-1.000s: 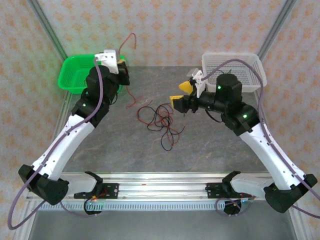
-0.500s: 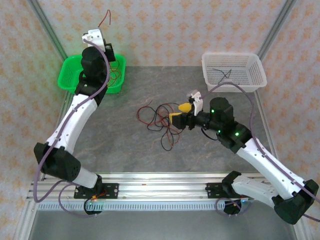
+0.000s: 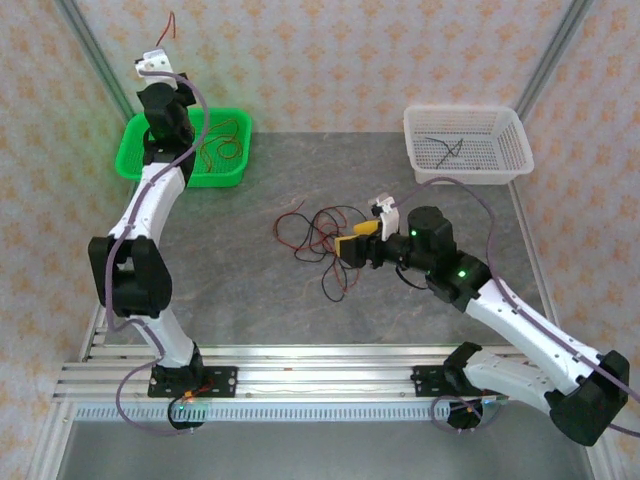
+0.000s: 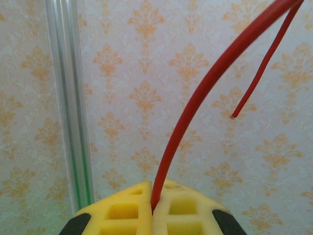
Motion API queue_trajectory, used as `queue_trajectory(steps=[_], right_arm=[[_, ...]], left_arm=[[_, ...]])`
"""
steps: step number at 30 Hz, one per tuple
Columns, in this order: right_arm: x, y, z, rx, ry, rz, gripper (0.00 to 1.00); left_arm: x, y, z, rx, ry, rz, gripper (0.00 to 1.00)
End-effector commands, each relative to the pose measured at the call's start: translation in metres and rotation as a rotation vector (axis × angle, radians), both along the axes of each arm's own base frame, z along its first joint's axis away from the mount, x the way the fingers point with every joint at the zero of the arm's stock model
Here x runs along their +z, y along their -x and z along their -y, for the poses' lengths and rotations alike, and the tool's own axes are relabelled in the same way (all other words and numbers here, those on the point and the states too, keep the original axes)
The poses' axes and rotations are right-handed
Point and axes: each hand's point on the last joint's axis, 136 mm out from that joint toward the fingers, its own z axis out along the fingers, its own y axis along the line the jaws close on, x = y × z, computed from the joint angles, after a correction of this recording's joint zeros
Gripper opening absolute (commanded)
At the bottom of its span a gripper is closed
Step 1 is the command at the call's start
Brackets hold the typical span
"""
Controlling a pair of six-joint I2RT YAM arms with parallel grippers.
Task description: Untangle the cables
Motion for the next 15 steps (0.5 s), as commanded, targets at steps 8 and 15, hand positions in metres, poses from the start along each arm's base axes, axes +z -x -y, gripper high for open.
queue_trajectory(steps=[8,15], right_arm=[[-0.022,-0.014,-0.008,-0.033,0.021,-0.051,0.71],[-0.037,-0.022,-0.013,-0.044,0.053,-0.089,0.71]], left_arm=[[-0.095,-0.059,-0.024,0.028,-0.043,-0.128,0.00],[-0.162,-0.074,-0.039,0.006,0.015,-0.298,0.00]])
